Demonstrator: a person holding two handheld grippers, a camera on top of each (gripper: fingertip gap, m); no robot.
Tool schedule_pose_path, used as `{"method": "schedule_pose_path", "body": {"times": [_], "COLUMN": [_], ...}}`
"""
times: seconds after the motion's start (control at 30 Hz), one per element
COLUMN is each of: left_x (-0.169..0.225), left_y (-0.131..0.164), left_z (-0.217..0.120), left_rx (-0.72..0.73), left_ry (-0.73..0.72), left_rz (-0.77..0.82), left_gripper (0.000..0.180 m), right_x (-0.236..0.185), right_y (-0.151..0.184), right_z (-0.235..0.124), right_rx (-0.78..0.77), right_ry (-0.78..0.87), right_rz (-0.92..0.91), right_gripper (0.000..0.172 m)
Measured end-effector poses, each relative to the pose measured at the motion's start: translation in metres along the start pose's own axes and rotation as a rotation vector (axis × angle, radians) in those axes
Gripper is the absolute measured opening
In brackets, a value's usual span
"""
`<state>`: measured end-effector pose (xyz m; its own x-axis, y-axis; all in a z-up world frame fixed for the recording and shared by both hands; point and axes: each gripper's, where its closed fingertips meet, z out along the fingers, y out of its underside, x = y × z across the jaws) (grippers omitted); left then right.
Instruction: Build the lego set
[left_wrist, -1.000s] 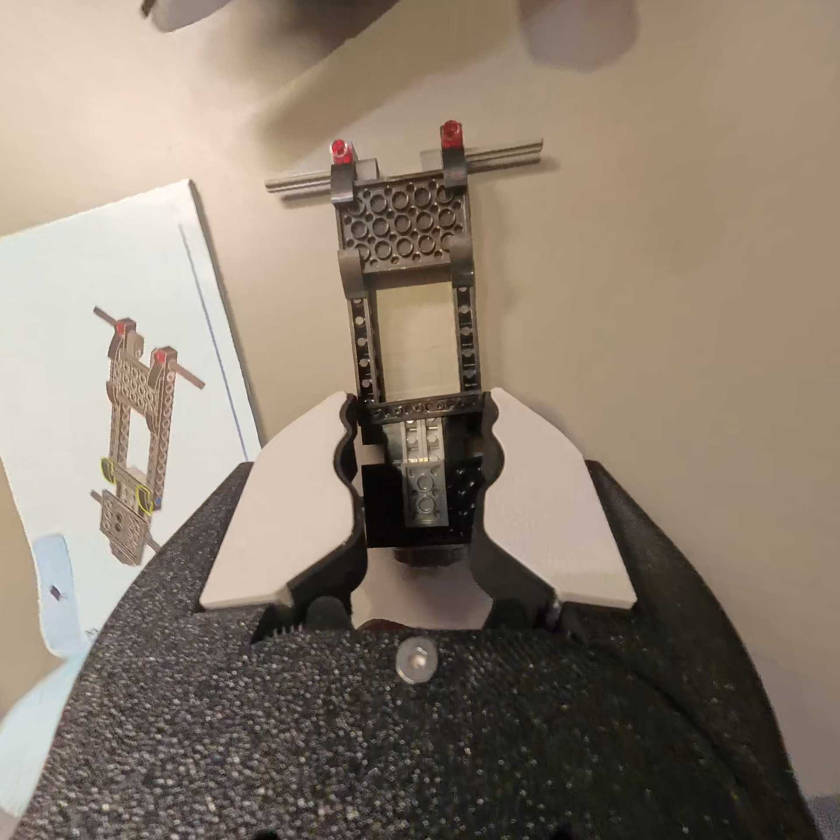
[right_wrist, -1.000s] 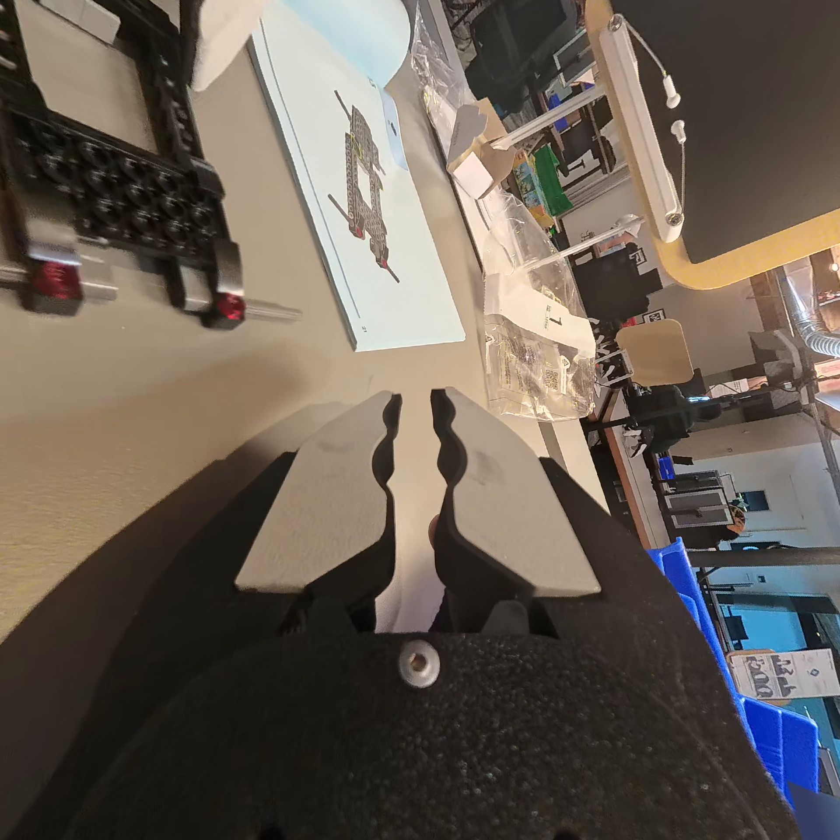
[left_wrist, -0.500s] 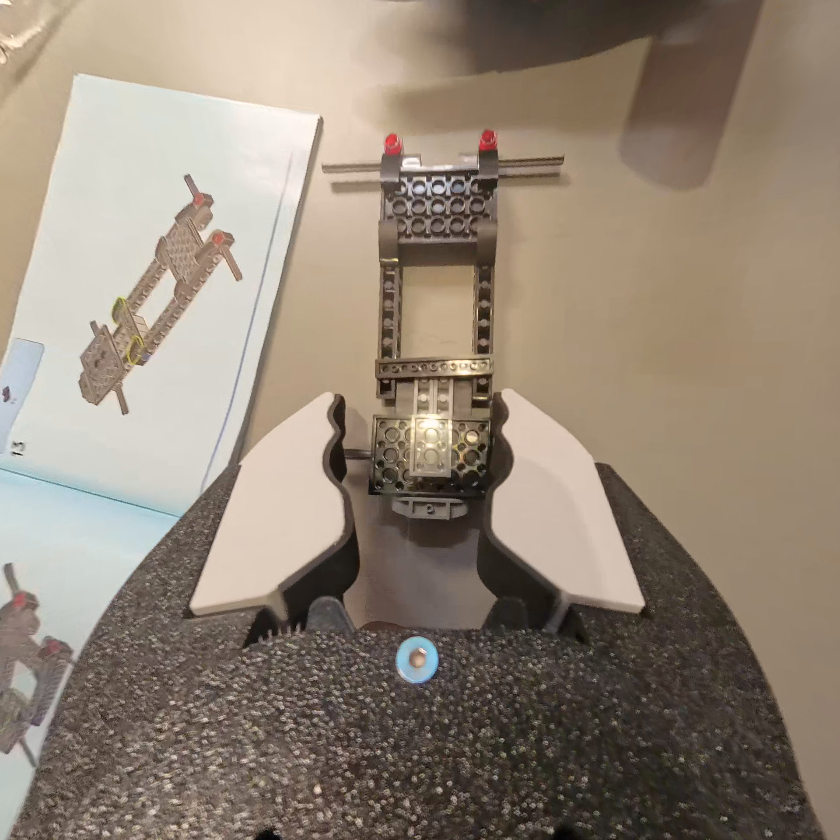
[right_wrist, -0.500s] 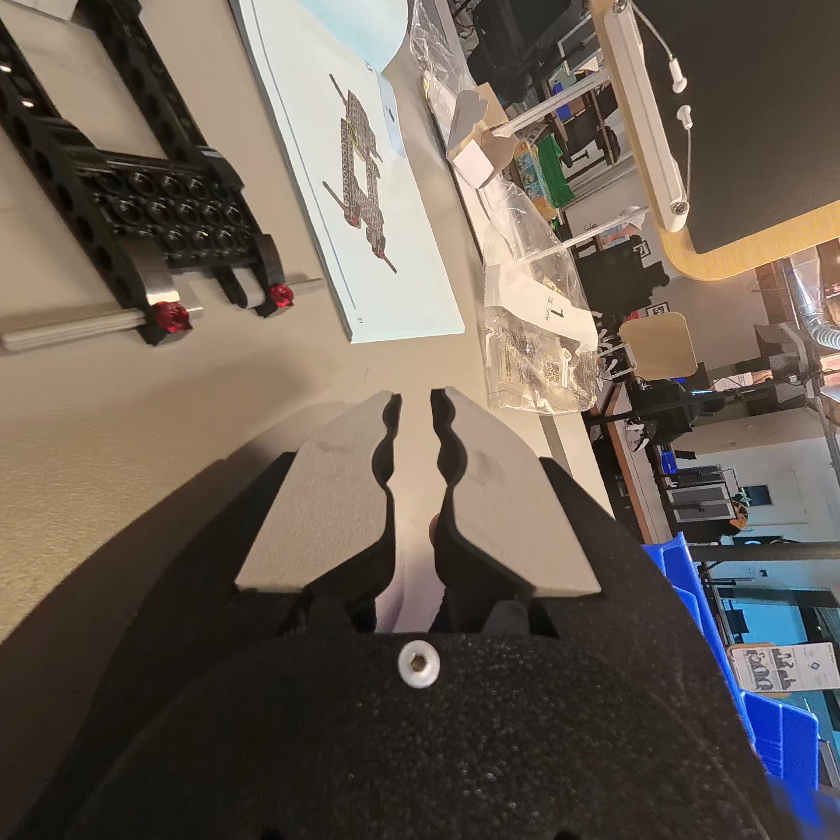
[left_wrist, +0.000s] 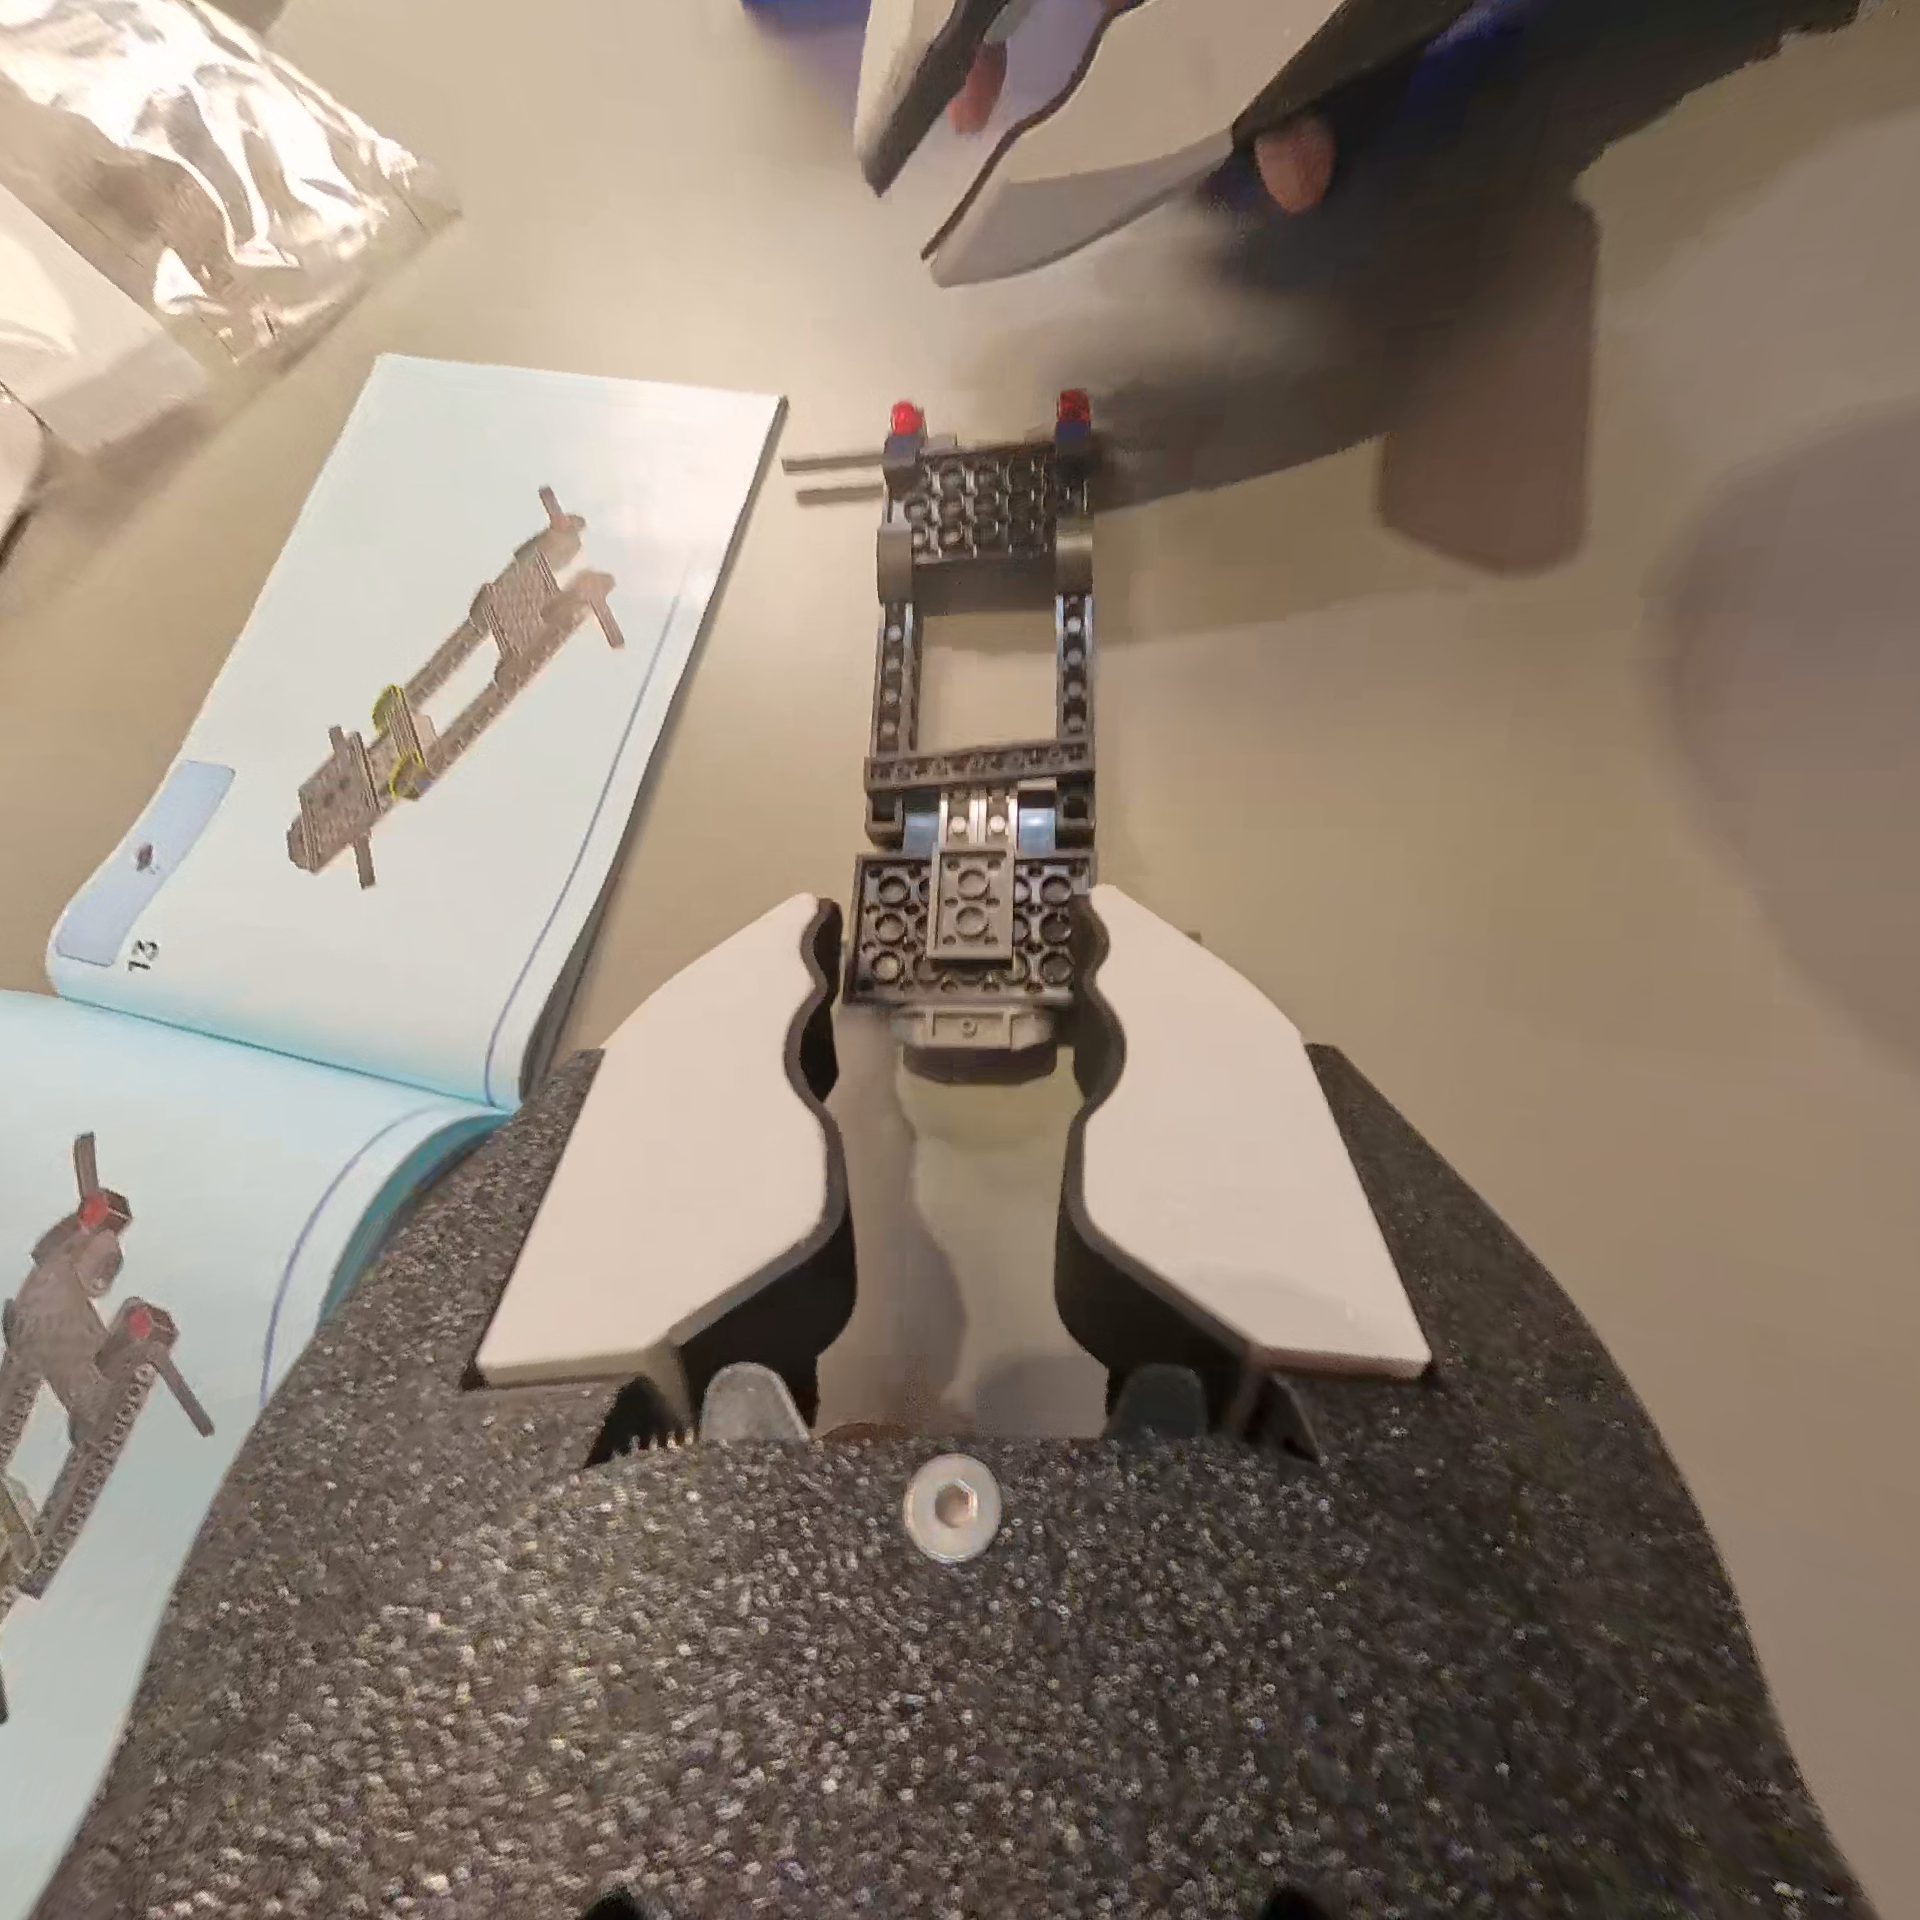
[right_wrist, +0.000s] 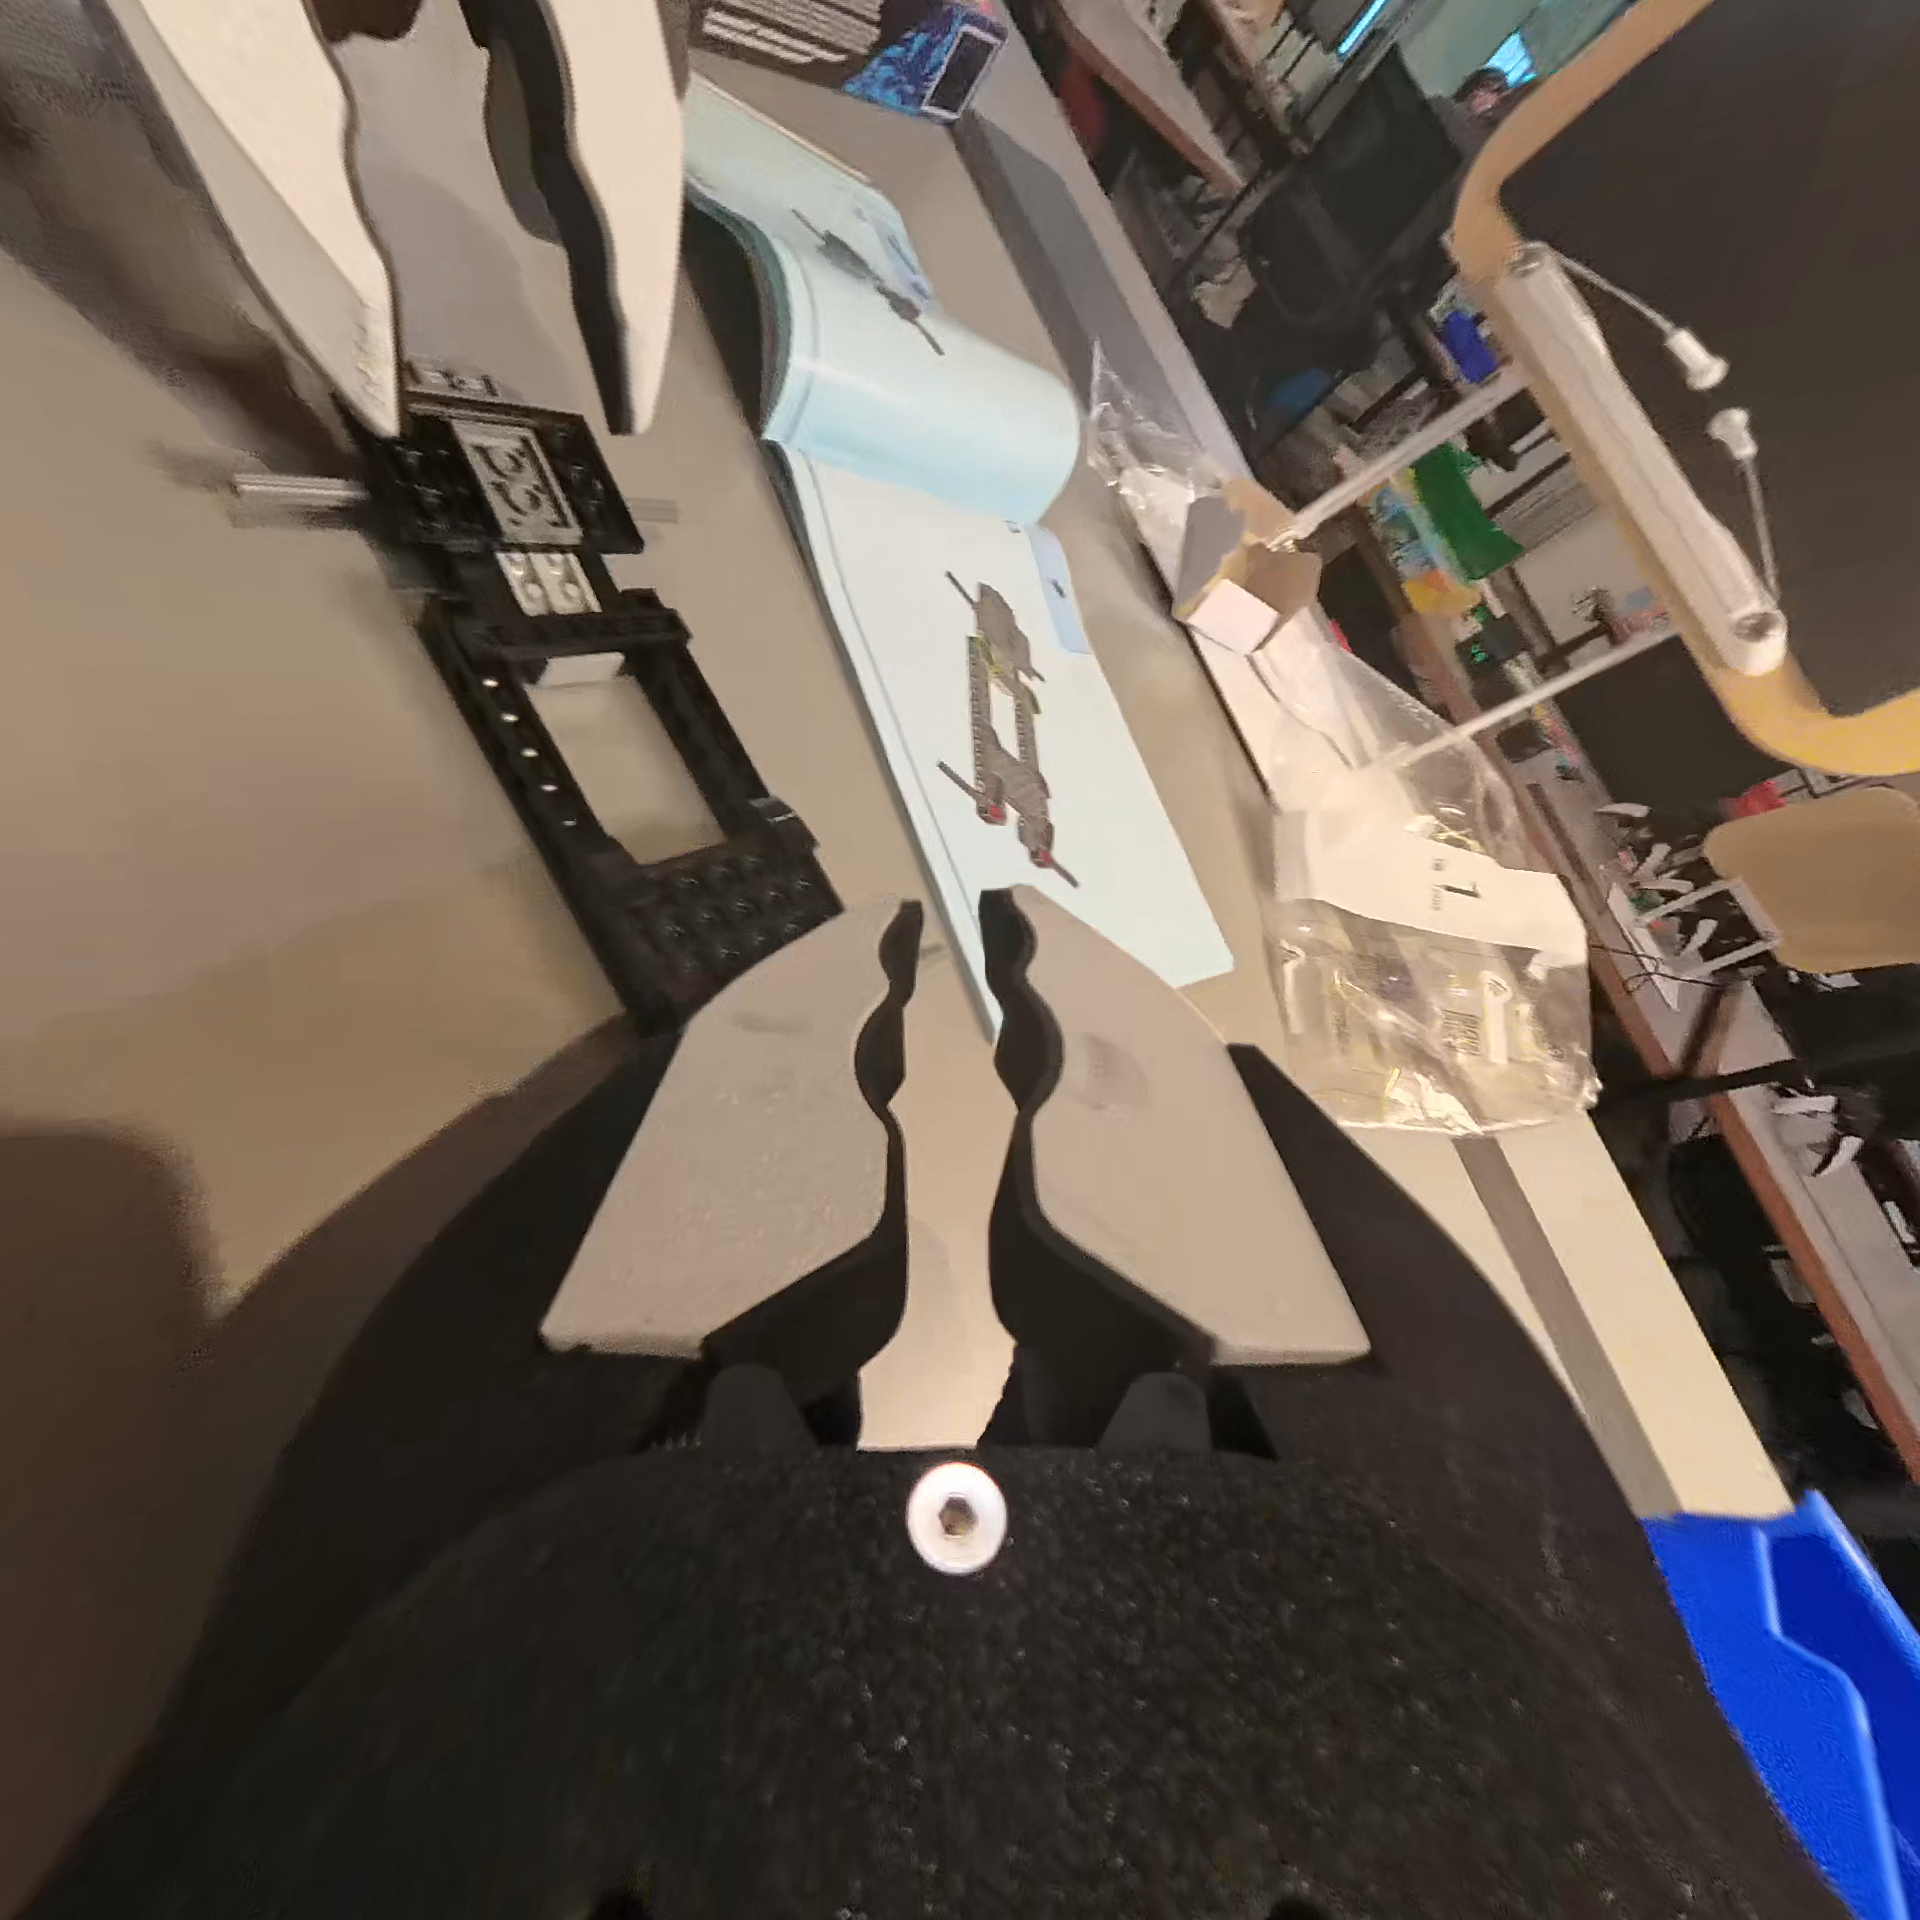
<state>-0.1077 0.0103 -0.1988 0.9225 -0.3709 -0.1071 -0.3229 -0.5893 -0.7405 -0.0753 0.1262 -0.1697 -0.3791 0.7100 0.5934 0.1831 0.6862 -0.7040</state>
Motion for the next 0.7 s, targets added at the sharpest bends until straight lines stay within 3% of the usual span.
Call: {"method": "schedule_pose_path", "body": {"times": [0.27,0.53,0.6,0.67,0.7], "left_x": [0.003,0.005,0.006,0.007,0.006], "left_y": [0.011,0.013,0.012,0.007,0.002], "left_z": [0.004,0.005,0.004,0.001,-0.001], "left_rx": [0.012,0.012,0.014,0.038,0.06], "left_ry": [0.029,0.032,0.05,0.064,0.066], "left_rz": [-0.044,-0.048,-0.048,-0.064,-0.067], "left_gripper": [0.034,0.029,0.031,0.048,0.048], "right_x": [-0.029,-0.029,-0.028,-0.026,-0.025], "right_y": [0.011,0.014,0.014,0.014,0.014], "right_z": [0.023,0.026,0.026,0.025,0.024], "right_rx": [-0.138,-0.132,-0.125,-0.12,-0.117], "right_ry": [-0.111,-0.114,-0.113,-0.106,-0.105], "right_rz": [-0.047,-0.044,-0.04,-0.038,-0.039], "right_gripper": [0.001,0.0,0.005,0.008,0.009]}}
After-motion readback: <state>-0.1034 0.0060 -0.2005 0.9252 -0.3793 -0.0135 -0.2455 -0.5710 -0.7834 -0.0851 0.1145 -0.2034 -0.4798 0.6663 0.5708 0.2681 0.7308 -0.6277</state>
